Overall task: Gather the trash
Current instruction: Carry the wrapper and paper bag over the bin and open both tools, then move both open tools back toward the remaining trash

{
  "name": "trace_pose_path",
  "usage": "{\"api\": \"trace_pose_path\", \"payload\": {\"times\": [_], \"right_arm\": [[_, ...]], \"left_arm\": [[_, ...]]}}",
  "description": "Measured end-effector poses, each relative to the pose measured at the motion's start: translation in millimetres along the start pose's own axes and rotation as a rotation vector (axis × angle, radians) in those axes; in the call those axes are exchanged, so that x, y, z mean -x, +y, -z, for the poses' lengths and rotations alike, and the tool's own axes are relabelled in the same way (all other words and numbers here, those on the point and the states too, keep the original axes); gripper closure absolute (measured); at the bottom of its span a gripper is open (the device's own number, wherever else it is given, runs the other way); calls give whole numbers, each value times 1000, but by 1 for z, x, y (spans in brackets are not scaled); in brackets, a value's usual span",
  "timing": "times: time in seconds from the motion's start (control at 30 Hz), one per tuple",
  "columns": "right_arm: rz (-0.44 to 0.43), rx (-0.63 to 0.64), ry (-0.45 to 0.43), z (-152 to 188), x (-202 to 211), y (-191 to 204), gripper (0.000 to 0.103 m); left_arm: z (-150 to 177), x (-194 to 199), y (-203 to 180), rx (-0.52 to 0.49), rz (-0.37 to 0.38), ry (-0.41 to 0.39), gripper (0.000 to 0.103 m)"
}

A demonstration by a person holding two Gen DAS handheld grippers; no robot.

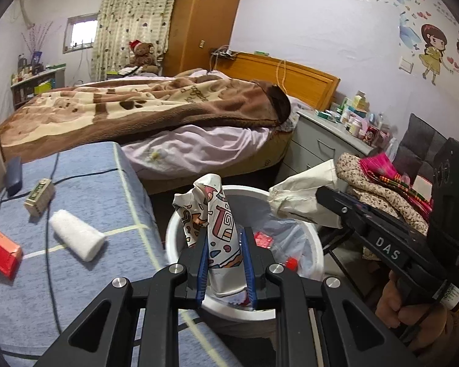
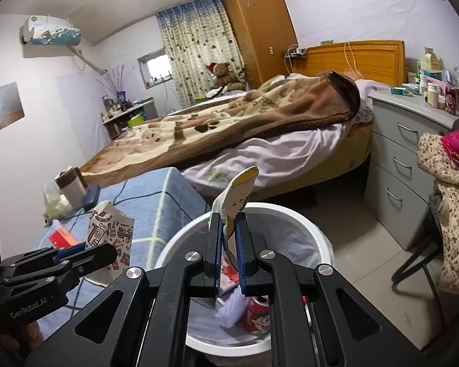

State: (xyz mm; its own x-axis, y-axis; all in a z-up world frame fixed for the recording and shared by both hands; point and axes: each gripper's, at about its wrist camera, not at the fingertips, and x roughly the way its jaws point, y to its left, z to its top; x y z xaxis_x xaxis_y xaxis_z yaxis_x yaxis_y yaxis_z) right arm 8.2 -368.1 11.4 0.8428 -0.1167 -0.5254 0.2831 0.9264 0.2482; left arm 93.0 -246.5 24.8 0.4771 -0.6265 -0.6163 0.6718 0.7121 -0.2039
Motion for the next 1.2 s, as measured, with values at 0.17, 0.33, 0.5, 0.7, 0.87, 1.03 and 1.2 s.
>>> {"api": "trace_pose_path", "payload": {"times": [0.17, 0.33, 0.5, 0.7, 0.87, 1.03, 1.2], "right_arm": [[23, -4, 19, 0, -4, -9, 94], [39, 0, 54, 1, -13, -16, 94], [37, 5, 90, 2, -20, -21, 94], [35, 7, 115, 3, -24, -23, 92], [40, 20, 130, 4, -25, -21, 65], [35, 17, 124, 2, -25, -19, 58], [26, 23, 113, 0, -24, -9, 58]], "left_arm": [[-1, -13, -11, -19, 10, 18, 82], [-2, -27, -16, -26, 24, 37, 82], [-3, -35, -14, -6, 31, 44, 79], [-4, -37, -6, 14, 31, 36, 60], [-6, -36, 3, 37, 24, 36, 58], [-5, -28, 13, 49, 5, 25, 57], [-6, -18, 22, 62, -13, 7, 57]]}}
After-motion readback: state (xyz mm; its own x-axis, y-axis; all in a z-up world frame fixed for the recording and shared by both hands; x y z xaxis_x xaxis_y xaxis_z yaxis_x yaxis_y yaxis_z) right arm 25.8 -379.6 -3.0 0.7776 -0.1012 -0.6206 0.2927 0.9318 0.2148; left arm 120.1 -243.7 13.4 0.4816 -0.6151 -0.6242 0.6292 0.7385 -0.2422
